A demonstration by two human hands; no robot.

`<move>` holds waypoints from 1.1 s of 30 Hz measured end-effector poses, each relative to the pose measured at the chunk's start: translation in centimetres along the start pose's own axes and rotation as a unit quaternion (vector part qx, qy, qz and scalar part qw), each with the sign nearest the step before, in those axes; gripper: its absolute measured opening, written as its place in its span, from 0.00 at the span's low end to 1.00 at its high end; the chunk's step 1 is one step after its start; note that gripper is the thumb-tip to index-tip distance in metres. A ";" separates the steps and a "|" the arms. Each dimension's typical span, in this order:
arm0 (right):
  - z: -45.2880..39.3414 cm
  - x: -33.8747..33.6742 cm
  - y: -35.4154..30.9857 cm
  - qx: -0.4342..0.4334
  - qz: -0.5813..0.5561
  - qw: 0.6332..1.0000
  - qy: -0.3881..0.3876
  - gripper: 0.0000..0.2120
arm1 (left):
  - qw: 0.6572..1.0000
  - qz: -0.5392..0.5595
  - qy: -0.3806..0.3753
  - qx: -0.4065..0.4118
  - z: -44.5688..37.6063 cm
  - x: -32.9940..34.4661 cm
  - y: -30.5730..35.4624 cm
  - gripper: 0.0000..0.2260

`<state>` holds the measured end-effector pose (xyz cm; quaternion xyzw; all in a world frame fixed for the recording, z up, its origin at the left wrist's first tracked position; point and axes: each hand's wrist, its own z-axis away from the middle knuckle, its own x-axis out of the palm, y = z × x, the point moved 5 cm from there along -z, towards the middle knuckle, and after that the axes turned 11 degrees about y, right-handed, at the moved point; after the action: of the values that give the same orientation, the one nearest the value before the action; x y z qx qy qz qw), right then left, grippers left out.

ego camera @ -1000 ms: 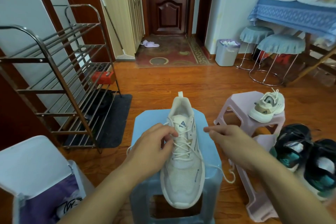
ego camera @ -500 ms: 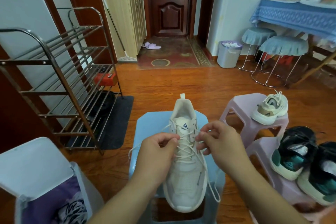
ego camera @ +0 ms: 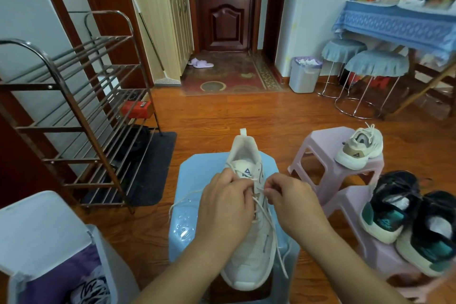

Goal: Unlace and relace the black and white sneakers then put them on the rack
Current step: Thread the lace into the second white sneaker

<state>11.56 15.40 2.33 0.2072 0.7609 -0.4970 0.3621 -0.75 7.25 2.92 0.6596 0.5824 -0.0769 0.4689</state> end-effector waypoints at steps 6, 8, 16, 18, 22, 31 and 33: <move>0.2 -0.4 -1.0 -0.096 0.070 0.992 0.030 0.09 | 0.984 0.118 -0.043 -0.126 0.1 0.8 -1.3 0.13; 0.1 -0.1 -0.7 -0.091 0.069 0.993 0.019 0.10 | 0.985 0.119 -0.044 -0.118 -0.1 0.8 -1.5 0.12; 0.1 0.0 -1.4 -0.110 0.116 0.987 0.012 0.08 | 0.999 0.024 -0.031 -0.017 -0.7 0.1 -0.6 0.11; 0.6 0.3 -2.0 -0.139 0.130 0.981 0.021 0.08 | 0.999 0.022 -0.024 0.006 -0.7 0.1 -0.3 0.15; -0.9 1.1 -0.2 0.033 -0.054 0.997 -0.046 0.08 | 0.997 0.043 -0.045 -0.037 -0.7 0.5 -1.0 0.13; -0.7 2.1 1.5 0.142 -0.237 0.960 -0.047 0.03 | 0.998 -0.014 -0.039 -0.055 -1.2 0.8 -0.3 0.05; -0.2 0.8 0.0 -0.052 -0.047 0.996 0.053 0.09 | 0.999 -0.041 -0.019 -0.007 -0.9 0.9 0.7 0.04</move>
<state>10.95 15.59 1.75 0.1778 0.8131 -0.4613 0.3075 -0.28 8.58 3.26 0.6305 0.6003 -0.1049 0.4807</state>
